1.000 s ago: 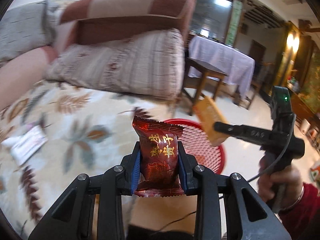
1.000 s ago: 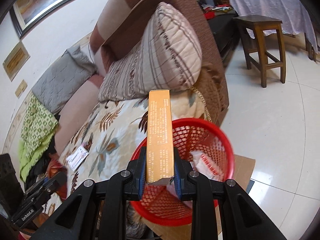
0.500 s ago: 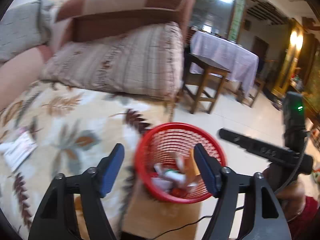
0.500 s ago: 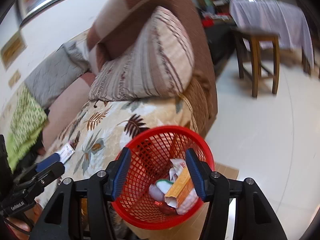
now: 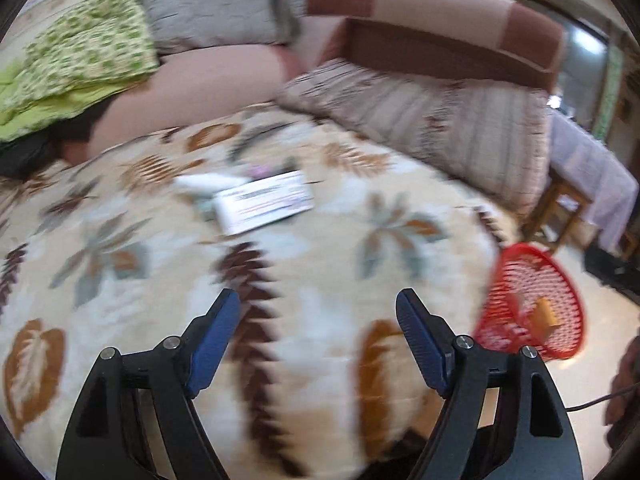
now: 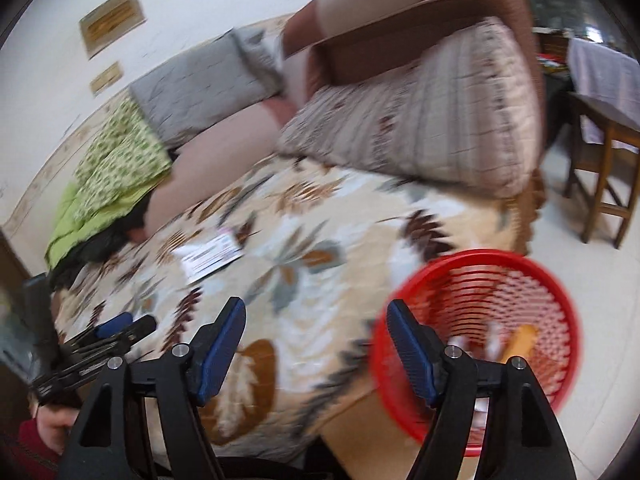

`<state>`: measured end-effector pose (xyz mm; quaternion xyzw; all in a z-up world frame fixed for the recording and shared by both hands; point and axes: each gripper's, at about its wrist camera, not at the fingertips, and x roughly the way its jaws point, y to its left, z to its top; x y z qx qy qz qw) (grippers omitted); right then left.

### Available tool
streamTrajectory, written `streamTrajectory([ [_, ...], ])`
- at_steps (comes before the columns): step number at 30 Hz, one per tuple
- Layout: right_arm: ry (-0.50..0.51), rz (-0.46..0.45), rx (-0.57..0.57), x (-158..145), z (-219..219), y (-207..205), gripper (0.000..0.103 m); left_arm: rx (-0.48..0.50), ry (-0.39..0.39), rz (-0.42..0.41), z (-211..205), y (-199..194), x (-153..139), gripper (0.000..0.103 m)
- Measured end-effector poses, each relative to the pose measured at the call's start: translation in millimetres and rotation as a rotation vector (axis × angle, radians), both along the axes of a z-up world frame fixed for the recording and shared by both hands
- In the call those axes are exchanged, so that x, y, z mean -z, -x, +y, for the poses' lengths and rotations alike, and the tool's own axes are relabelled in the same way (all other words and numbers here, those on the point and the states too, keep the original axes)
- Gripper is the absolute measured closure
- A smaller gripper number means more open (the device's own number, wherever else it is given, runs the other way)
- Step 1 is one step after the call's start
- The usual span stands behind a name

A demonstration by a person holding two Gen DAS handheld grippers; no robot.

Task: Collect trash
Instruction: 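Move both open tools back over the remaining trash on the bed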

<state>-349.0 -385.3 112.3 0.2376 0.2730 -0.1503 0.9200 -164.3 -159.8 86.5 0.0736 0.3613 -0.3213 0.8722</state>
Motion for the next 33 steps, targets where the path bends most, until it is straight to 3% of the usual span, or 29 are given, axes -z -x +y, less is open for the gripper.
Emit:
streamTrajectory([
  [9,-0.052,0.108,-0.213,10.1,32.2,-101.8,0.026,-0.201,-0.007,0.021,44.1,-79.4,30.2,0.024],
  [15,-0.056,0.187,-0.300,20.0,37.5,-209.1,0.026,-0.317,0.009,0.090,67.4,-113.5,47.9,0.024],
  [19,-0.044,0.199,-0.286,25.0,28.6,-286.8,0.026,-0.359,-0.004,0.097,72.0,-121.5,52.2,0.024],
  [21,-0.047,0.217,-0.279,32.3,20.5,-324.1,0.031,-0.371,-0.005,0.097,72.2,-124.2,52.8,0.024],
  [23,-0.066,0.241,-0.276,42.0,12.6,-351.3,0.046,-0.385,-0.003,0.097,74.1,-127.2,53.2,0.024],
  [28,-0.157,0.313,-0.314,73.7,2.3,-385.1,0.060,-0.399,0.005,0.121,76.3,-135.5,55.9,0.024],
  [33,-0.198,0.316,-0.424,72.0,24.6,-352.3,0.062,-0.427,0.026,0.123,84.3,-139.5,52.0,0.024],
])
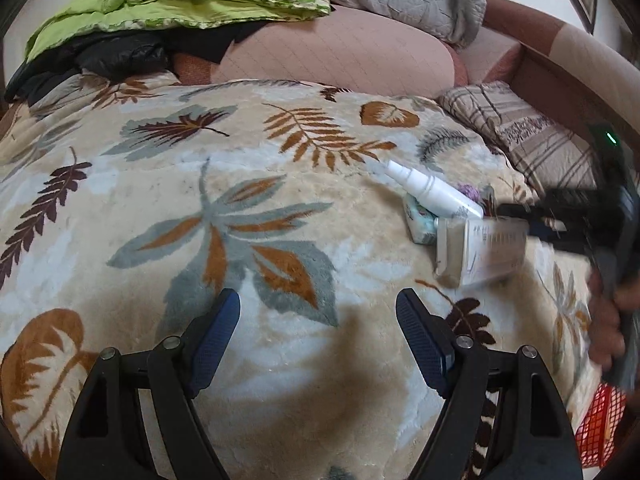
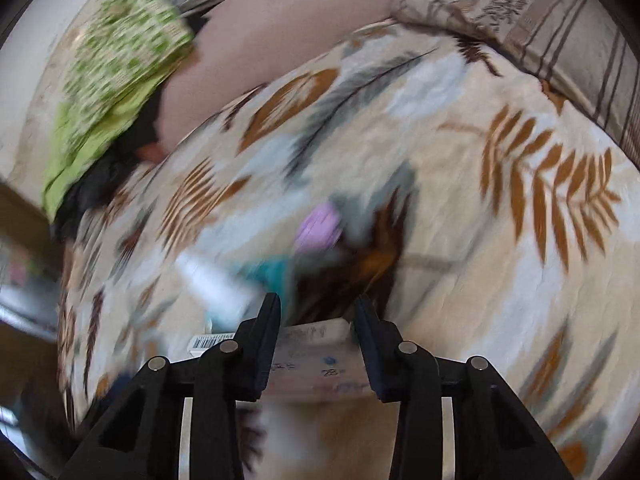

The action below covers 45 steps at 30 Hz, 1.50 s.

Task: Collect trash
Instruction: 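Move both open tools back over the remaining trash on the bed, then grasp the white medicine box with the left tool while the right tool grasps the pink tissue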

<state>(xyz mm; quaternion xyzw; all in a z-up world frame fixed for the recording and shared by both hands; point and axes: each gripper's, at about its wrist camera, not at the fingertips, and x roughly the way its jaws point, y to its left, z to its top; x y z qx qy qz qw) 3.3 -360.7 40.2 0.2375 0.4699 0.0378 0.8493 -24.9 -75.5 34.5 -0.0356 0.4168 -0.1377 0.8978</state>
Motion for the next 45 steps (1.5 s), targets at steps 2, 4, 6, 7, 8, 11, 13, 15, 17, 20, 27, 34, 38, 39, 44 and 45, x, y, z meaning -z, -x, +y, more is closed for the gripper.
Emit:
streamTrajectory([
  [2,-0.017,-0.003,-0.036,-4.8,13.5,20.2,0.062,-0.024,0.017,0.001,6.2,-1.3,-2.2,0.024],
  [4,-0.059,-0.005,-0.091,-7.3,34.2,45.3,0.061,-0.051,0.037,0.000,13.6,-2.6,-4.4,0.024],
  [6,-0.074,0.005,-0.160,-4.3,61.2,68.9,0.061,-0.073,0.060,0.005,20.7,-4.0,-6.3,0.024],
  [7,-0.083,0.003,-0.195,-2.9,75.4,80.9,0.061,-0.082,0.070,0.006,23.4,-4.0,-7.0,0.024],
  [8,-0.102,-0.008,-0.214,-3.6,82.8,88.2,0.061,-0.089,0.074,0.003,25.2,-4.1,-7.6,0.024],
  [11,-0.060,-0.060,-0.203,-14.9,85.3,94.6,0.061,-0.107,0.082,0.000,31.1,-4.9,-8.8,0.024],
  [13,-0.013,-0.077,-0.175,-20.3,76.6,85.8,0.056,-0.114,0.083,0.000,32.2,-5.2,-8.8,0.024],
  [15,0.011,-0.078,-0.118,-21.5,65.2,69.4,0.056,-0.111,0.080,0.004,31.3,-5.8,-7.7,0.024],
  [17,0.053,-0.068,-0.119,-17.1,59.7,48.0,0.052,-0.108,0.071,0.002,29.4,-6.1,-6.7,0.024],
  [20,0.079,0.013,-0.096,5.3,49.3,21.0,0.051,-0.112,0.063,0.007,29.5,-7.5,-4.7,0.024],
  [27,-0.118,0.067,-0.074,23.8,45.9,37.1,0.050,-0.124,0.094,0.023,35.4,-11.0,-3.7,0.024],
  [34,-0.203,0.023,-0.148,7.4,81.3,69.6,0.050,-0.145,0.126,0.006,42.6,-5.9,-11.0,0.024],
  [38,0.047,-0.057,0.026,-17.4,45.2,31.9,0.050,-0.155,0.134,0.000,44.3,-4.0,-12.2,0.024],
  [39,0.056,-0.064,0.052,-18.5,36.5,23.7,0.050,-0.152,0.132,-0.001,43.5,-4.4,-12.2,0.024],
  [44,0.014,-0.012,0.137,-3.9,5.4,-32.7,0.050,-0.152,0.129,0.014,43.3,-8.3,-8.4,0.024],
  [45,0.027,-0.001,0.152,-0.9,3.4,-40.2,0.050,-0.153,0.128,0.015,43.4,-8.7,-7.9,0.024],
])
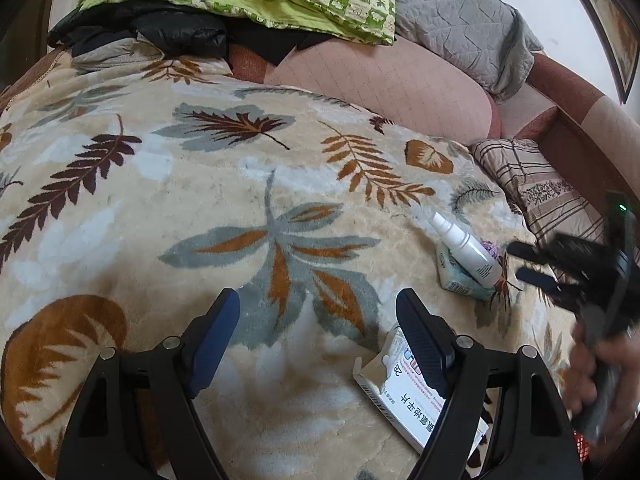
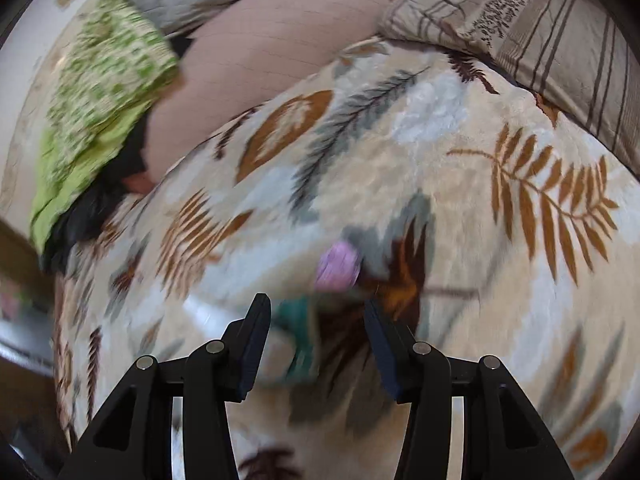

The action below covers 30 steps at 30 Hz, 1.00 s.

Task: Collect trash
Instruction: 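Grasp the white medicine box with the left tool while the right tool grasps the pink tissue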

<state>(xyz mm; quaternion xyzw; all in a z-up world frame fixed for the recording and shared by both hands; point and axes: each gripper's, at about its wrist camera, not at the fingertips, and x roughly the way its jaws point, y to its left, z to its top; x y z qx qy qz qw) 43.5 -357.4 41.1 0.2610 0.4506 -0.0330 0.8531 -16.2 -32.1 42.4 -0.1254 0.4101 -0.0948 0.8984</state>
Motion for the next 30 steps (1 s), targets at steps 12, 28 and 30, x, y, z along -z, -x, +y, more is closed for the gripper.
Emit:
streamTrajectory([
  [12,0.026,0.014,-0.004,19.0,2.9,-16.9,0.079,0.017,-0.007,-0.004,-5.4,-0.9,0.1,0.024],
  [28,0.134,0.019,-0.267,16.8,135.3,128.7,0.078,-0.034,0.067,0.045,24.1,6.6,-8.8,0.024],
  [30,0.085,0.005,-0.314,15.7,151.2,139.3,0.079,-0.030,0.069,0.039,29.5,11.8,-14.1,0.024],
])
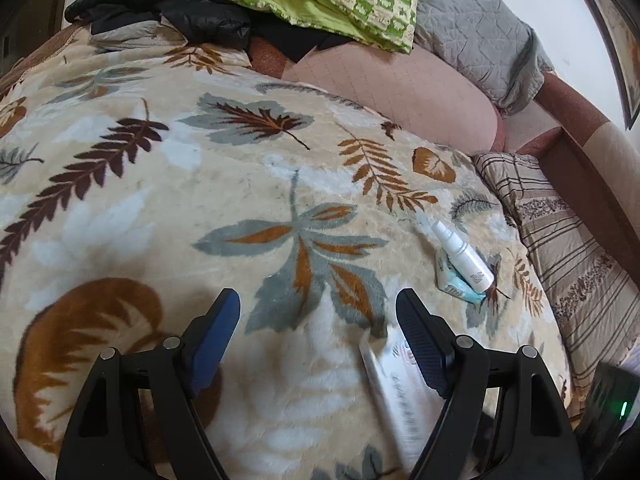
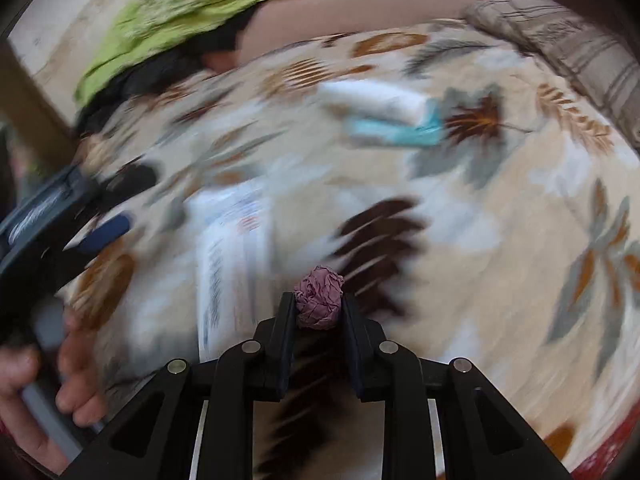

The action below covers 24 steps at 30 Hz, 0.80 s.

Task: Collect trash
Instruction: 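Grasp the white medicine box with the left tool while the right tool grasps the pink tissue, then hold the white medicine box and pink tissue lifted above the bed with both tools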

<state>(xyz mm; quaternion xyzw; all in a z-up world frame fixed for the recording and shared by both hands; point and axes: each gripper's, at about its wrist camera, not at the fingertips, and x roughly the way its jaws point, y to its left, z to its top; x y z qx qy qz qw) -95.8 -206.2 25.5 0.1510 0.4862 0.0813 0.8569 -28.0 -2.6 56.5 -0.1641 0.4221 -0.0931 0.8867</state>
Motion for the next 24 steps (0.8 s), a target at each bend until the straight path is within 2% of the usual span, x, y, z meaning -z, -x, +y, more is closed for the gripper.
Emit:
streamTrajectory([
  [2,-0.137,-0.003,-0.032,-2.9,5.9,9.9,0.079,0.013,-0.013,-0.003,4.9,5.8,-4.4,0.024],
  [3,-0.135,-0.017,-0.020,-6.4,6.1,14.5,0.079,0.020,-0.011,0.002,6.2,7.5,-4.7,0.024],
  [7,0.026,-0.143,0.094,-35.2,-9.5,34.0,0.079,0.128,-0.022,0.057,-0.9,17.9,0.3,0.024],
  [9,0.065,-0.191,0.154,-47.1,-20.4,42.9,0.079,0.247,-0.072,0.097,-22.2,26.1,8.3,0.024],
  [11,0.063,-0.226,0.195,-55.7,-31.0,53.0,0.079,0.307,-0.121,0.110,-41.0,35.9,15.1,0.024],
  [14,0.065,-0.243,0.210,-60.1,-32.6,66.4,0.079,0.350,-0.243,0.068,-64.9,48.1,19.4,0.024],
  [16,0.066,-0.251,0.214,-63.7,-33.8,71.6,0.079,0.343,-0.329,0.046,-76.1,50.4,23.3,0.024],
  [19,0.071,-0.268,0.220,-67.3,-34.3,85.2,0.079,0.305,-0.350,0.067,-78.2,41.8,32.9,0.024],
  [21,0.072,-0.281,0.227,-69.6,-35.2,91.6,0.079,0.272,-0.338,0.049,-76.1,36.5,34.1,0.030],
  [22,0.074,-0.287,0.234,-70.5,-35.4,95.9,0.079,0.262,-0.344,0.040,-75.3,34.7,34.5,0.046],
  [23,0.071,-0.295,0.243,-71.3,-37.4,100.3,0.079,0.249,-0.362,0.035,-73.9,33.0,35.2,0.053],
  [24,0.064,-0.299,0.248,-71.9,-38.9,102.0,0.079,0.245,-0.350,0.033,-71.5,31.7,34.5,0.053],
])
